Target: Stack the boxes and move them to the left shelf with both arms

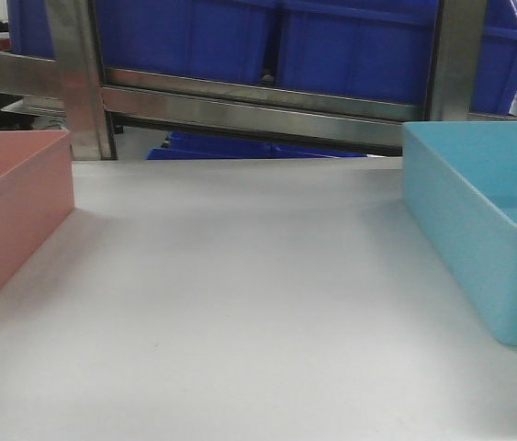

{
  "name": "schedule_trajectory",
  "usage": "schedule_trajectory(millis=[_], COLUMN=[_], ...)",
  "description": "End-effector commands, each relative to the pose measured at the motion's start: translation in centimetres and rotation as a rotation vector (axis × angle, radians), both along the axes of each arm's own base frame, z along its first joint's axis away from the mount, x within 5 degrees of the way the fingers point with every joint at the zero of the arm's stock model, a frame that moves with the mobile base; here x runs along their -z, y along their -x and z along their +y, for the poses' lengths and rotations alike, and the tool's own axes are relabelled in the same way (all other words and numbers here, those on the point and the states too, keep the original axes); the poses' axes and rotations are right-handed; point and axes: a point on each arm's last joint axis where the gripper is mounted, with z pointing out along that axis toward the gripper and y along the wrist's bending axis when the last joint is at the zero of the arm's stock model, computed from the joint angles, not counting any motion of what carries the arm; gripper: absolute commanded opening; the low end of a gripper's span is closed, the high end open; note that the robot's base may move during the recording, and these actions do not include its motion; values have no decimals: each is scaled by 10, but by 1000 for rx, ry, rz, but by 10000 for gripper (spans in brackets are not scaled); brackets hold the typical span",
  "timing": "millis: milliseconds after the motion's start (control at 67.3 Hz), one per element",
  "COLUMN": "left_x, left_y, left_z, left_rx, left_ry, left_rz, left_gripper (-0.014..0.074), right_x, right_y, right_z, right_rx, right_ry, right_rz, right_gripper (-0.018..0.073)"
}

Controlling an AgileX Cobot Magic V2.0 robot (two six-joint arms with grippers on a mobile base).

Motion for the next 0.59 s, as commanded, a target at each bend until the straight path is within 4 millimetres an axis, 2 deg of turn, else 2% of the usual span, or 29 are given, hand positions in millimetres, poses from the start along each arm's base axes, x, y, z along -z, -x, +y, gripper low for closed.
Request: schedule_trajectory(millis=[0,178,268,401,580], left_x=[-19,-38,-45,-52,-38], left_y=[-19,-71,-105,-143,-186], left_z=[-1,-4,3,28,72], left_rx=[6,22,-15,-80,-176], left_ry=[-13,-17,-16,-45,-32], left_rz=[59,364,482,615,744], left_gripper=[410,443,443,444,443], right_x=[-11,-11,-11,-11,-11], right_y=[2,2,2,2,2], right_z=[-1,-1,-1,-1,-1], right_rx=[12,12,12,12,12], right_ry=[8,8,8,8,8], right_rz=[-104,-104,-104,-104,-104], right_gripper=[22,22,22,22,22])
